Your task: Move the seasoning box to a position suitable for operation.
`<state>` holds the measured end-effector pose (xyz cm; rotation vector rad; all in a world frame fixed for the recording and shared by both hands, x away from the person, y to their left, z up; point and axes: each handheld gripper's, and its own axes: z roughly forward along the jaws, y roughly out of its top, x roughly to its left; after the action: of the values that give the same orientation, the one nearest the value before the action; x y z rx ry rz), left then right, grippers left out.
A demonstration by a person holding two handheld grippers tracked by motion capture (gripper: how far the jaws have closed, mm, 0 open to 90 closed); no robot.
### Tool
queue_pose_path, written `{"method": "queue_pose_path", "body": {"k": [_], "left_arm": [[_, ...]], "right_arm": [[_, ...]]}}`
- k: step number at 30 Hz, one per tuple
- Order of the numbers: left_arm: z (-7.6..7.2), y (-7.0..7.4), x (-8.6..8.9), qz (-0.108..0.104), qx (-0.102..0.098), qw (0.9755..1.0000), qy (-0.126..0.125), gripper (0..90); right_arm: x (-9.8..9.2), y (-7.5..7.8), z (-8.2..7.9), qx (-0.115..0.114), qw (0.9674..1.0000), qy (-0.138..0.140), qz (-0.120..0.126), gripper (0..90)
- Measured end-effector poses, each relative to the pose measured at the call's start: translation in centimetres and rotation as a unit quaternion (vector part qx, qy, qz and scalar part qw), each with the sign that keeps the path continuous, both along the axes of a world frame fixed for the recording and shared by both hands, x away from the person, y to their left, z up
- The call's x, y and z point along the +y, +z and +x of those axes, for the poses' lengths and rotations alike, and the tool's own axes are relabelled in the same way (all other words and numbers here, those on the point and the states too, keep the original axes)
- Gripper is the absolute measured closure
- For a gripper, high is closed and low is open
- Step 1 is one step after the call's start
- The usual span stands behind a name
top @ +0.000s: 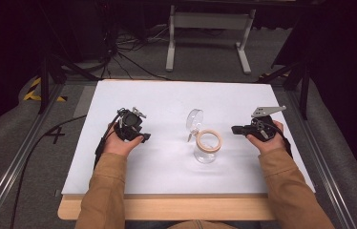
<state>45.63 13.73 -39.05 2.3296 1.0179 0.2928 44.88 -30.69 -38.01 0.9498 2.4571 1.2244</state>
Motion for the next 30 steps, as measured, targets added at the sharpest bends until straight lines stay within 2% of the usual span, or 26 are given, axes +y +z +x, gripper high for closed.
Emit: {"method": "queue_pose_path", "body": {"k": [6,13,17,20,24,26,30], "left_arm": [[-1.0,1.5,-0.3,-0.045,-0.022,0.9986,-0.015,52.3],[-2.0,3.3,-0.8,-0.063,-0.018,0.9973,-0.034,50.9],[-2.4,3.9,-1.0,-0.068,-0.023,0.9967,-0.037,50.7],[-2.6,4.2,-1.3,-0.063,-0.024,0.9968,-0.043,50.6],[-2.9,4.6,-2.0,-0.059,-0.026,0.9965,-0.052,50.3],[-3.0,4.6,-2.2,-0.050,-0.018,0.9972,-0.053,50.5],[-3.1,4.5,-2.6,-0.045,-0.016,0.9973,-0.055,50.7]], "right_arm": [[0.6,0.0,-0.1,0.000,0.9999,0.012,-0.003,88.9],[1.3,0.1,-0.3,0.002,0.9996,0.028,-0.004,88.6],[1.9,0.0,-0.4,0.005,0.9993,0.036,-0.010,88.0],[2.4,-0.4,-0.4,0.007,0.9991,0.040,-0.015,88.0],[3.0,-1.5,0.0,0.026,0.9985,0.045,-0.015,88.8],[3.3,-2.5,0.3,0.044,0.9978,0.047,-0.016,88.9],[3.9,-2.9,0.3,0.045,0.9973,0.054,-0.022,88.9]]}}
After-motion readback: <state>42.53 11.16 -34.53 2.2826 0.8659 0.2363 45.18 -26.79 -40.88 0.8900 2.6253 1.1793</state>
